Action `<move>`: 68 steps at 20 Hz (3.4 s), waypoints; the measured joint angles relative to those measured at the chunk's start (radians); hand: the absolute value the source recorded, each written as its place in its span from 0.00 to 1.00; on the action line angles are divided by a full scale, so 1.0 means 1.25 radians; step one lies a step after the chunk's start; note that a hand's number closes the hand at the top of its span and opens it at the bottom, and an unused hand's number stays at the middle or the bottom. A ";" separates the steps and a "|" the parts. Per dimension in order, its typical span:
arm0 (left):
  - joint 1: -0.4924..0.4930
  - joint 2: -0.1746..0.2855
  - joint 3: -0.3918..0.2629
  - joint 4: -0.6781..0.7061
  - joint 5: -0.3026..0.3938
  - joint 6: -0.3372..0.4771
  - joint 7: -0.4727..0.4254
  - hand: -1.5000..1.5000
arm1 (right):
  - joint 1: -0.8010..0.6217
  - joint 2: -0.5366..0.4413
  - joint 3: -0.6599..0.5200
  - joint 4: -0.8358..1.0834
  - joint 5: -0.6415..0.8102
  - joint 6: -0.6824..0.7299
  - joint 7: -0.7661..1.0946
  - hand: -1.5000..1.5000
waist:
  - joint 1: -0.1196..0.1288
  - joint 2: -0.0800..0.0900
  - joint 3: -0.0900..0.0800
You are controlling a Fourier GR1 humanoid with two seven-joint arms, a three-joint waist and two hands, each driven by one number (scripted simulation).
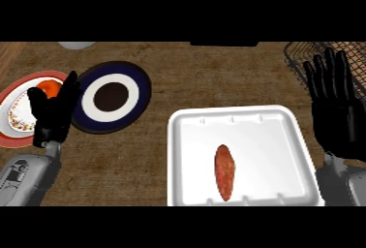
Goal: Pick the sweet potato from the tray and place it in the tiered basket
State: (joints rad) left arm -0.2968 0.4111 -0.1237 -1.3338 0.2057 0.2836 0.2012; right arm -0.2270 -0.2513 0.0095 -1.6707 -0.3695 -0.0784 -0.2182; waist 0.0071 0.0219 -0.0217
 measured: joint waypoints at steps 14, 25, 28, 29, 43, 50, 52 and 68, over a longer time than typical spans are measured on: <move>0.224 -0.095 -0.059 -0.011 -0.036 0.042 -0.114 0.50 | 0.275 0.085 -0.088 -0.090 0.265 -0.463 0.139 0.00 | -0.035 -0.023 0.014; 0.260 -0.126 -0.086 -0.030 -0.062 0.043 -0.157 0.50 | 0.576 0.003 0.171 -0.361 0.530 -0.411 0.443 0.00 | -0.007 -0.017 0.012; 0.260 -0.126 -0.089 -0.030 -0.065 0.041 -0.160 0.50 | 0.613 -0.066 0.208 -0.407 0.613 -0.348 0.558 0.00 | 0.000 -0.014 0.011; 0.256 -0.127 -0.090 -0.031 -0.066 0.040 -0.159 0.50 | 0.617 -0.086 0.217 -0.418 0.644 -0.327 0.598 0.00 | 0.004 -0.013 0.010; 0.259 -0.137 -0.102 -0.034 -0.078 0.028 -0.163 0.50 | 0.379 -0.014 0.400 -0.438 1.081 -0.045 1.080 0.00 | 0.023 -0.013 0.013; 0.266 -0.142 -0.094 -0.033 -0.078 0.029 -0.165 0.50 | 0.280 0.115 0.445 -0.305 1.191 0.060 1.126 0.00 | 0.014 -0.015 0.016; 0.269 -0.143 -0.093 -0.036 -0.081 0.033 -0.161 0.50 | 0.267 0.145 0.445 -0.267 1.203 0.086 1.131 0.00 | 0.013 -0.015 0.016; 0.280 -0.150 -0.084 -0.046 -0.089 0.031 -0.152 0.50 | 0.134 0.188 0.416 -0.093 1.092 0.165 1.172 0.00 | 0.004 -0.017 0.017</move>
State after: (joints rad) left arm 0.0534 0.2242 -0.2282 -1.3913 0.0945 0.3219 0.0108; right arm -0.0595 -0.0166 0.5297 -1.7868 0.9955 0.1282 1.2472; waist 0.0125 0.0007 0.0000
